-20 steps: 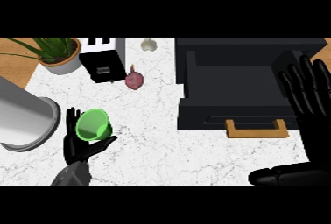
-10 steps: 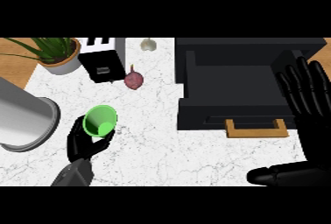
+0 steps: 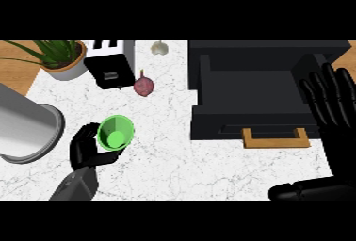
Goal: Pick up the cup, place it into the drawer and close the drawer
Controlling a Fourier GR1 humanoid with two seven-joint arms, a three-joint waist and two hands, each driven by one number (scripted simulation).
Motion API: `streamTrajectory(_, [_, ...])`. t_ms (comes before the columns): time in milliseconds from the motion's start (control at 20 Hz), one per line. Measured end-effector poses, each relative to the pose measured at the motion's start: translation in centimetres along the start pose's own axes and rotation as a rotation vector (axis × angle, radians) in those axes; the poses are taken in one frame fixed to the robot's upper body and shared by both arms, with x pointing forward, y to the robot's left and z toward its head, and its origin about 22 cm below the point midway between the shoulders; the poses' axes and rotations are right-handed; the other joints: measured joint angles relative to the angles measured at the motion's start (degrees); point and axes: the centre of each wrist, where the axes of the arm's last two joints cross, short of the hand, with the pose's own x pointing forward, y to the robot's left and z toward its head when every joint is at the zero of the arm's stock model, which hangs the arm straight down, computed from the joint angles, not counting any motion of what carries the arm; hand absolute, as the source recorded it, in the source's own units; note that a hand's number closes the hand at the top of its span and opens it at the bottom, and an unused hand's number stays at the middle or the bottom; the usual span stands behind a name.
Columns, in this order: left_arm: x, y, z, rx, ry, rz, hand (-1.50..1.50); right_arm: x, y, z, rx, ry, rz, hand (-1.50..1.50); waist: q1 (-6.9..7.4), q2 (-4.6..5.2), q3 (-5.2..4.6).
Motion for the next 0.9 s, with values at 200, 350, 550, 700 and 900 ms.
streamTrajectory(200, [0.5,0.2,-0.4,-0.082,-0.012,-0.001,1.50,0.1,0.2,-0.2,-0.004,0.001,0.001,-1.50,0.27,-0.11,0.02])
streamTrajectory(350, [1.2,-0.1,-1.1,-0.130,-0.040,0.027,1.50,0.2,0.2,-0.7,-0.014,0.004,0.005,-1.50,0.72,-0.25,0.05])
streamTrajectory(550, [2.3,-1.1,-2.1,-0.214,-0.078,0.072,1.50,0.3,-0.2,0.2,-0.020,0.016,0.012,-1.50,0.81,-0.39,0.09])
streamTrajectory(700, [3.8,-2.7,-3.6,-0.297,-0.113,0.091,1.50,0.4,-0.4,0.1,-0.024,0.021,0.016,-1.50,1.02,-0.45,0.12])
streamTrajectory(900, [6.2,-5.5,-4.9,-0.387,-0.131,0.130,1.50,0.5,-0.2,0.3,-0.026,0.026,0.007,-1.50,1.06,-0.47,0.11])
